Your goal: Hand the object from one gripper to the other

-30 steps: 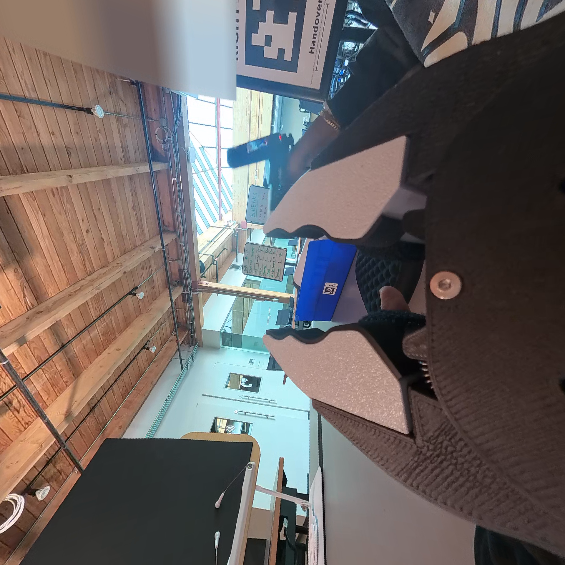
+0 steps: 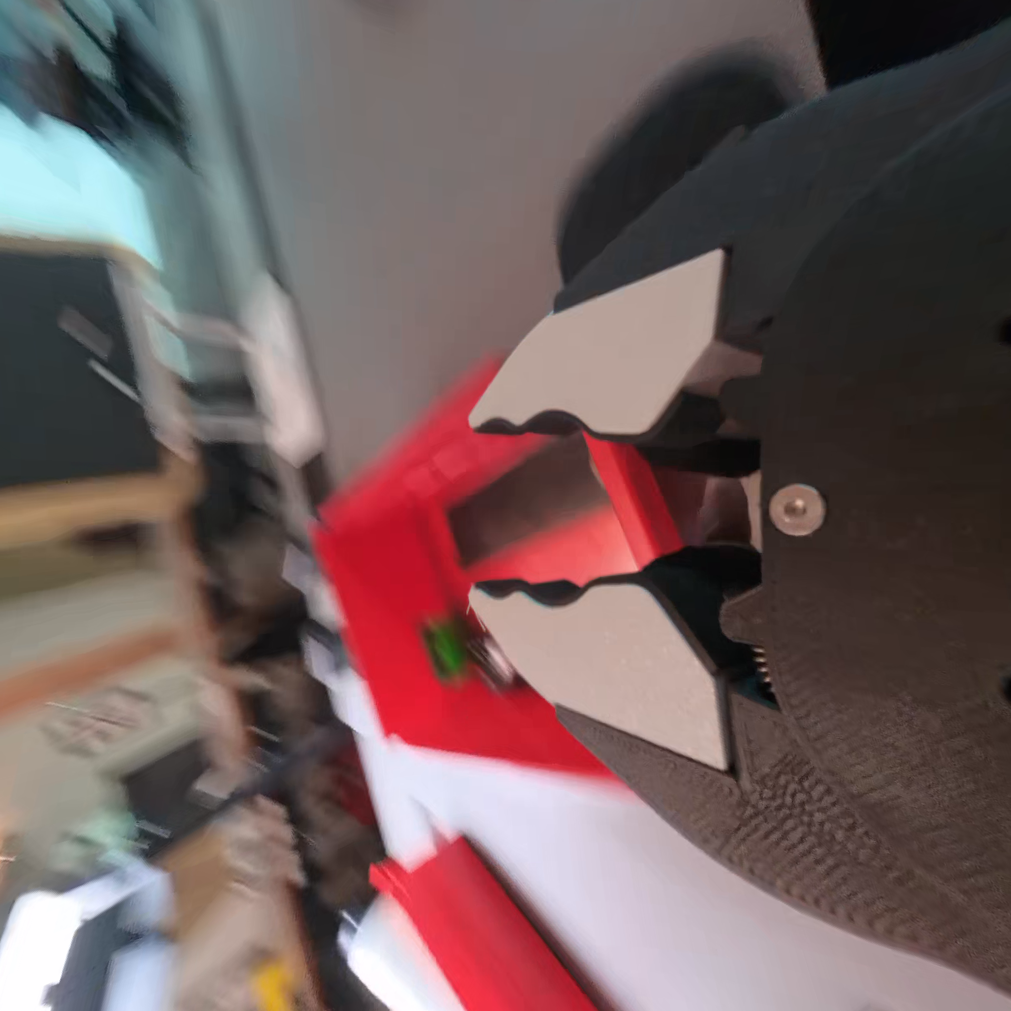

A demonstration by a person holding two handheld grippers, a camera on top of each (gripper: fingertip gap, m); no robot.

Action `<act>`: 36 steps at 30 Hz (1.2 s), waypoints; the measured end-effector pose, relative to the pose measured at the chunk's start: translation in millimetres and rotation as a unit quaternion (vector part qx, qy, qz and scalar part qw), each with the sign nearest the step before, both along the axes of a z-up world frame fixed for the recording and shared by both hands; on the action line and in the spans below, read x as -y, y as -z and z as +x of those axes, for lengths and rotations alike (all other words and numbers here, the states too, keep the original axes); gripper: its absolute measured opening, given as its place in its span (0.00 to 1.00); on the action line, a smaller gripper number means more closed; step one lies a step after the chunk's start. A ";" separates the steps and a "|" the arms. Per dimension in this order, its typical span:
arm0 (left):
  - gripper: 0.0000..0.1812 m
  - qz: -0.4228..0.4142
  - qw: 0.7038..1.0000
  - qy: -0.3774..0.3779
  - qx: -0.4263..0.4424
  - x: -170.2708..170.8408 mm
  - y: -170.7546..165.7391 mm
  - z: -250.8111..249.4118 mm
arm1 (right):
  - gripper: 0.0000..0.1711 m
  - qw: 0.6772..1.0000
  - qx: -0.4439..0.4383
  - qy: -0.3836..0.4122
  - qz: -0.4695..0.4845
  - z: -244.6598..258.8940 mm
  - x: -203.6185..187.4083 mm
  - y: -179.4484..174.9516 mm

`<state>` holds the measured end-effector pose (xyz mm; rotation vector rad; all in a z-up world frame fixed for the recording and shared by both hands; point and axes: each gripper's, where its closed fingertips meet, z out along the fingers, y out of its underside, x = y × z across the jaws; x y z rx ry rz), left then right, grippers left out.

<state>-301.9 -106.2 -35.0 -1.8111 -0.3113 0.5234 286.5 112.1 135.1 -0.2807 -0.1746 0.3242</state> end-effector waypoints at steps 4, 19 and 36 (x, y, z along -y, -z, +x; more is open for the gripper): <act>0.30 -0.115 0.990 -0.053 0.066 4.4 19.8 -53.8 | 0.30 1.000 -0.001 -0.027 -0.009 -1.3 -0.8 -0.6; 0.14 -0.312 0.910 -0.119 0.246 -16.9 121.1 -121.4 | 0.22 0.997 0.007 -0.074 -0.025 -2.9 -3.2 -1.4; 0.08 -0.301 0.915 -0.137 0.232 -12.9 132.3 -133.3 | 0.21 0.998 0.018 -0.065 -0.018 -8.0 -1.0 -0.8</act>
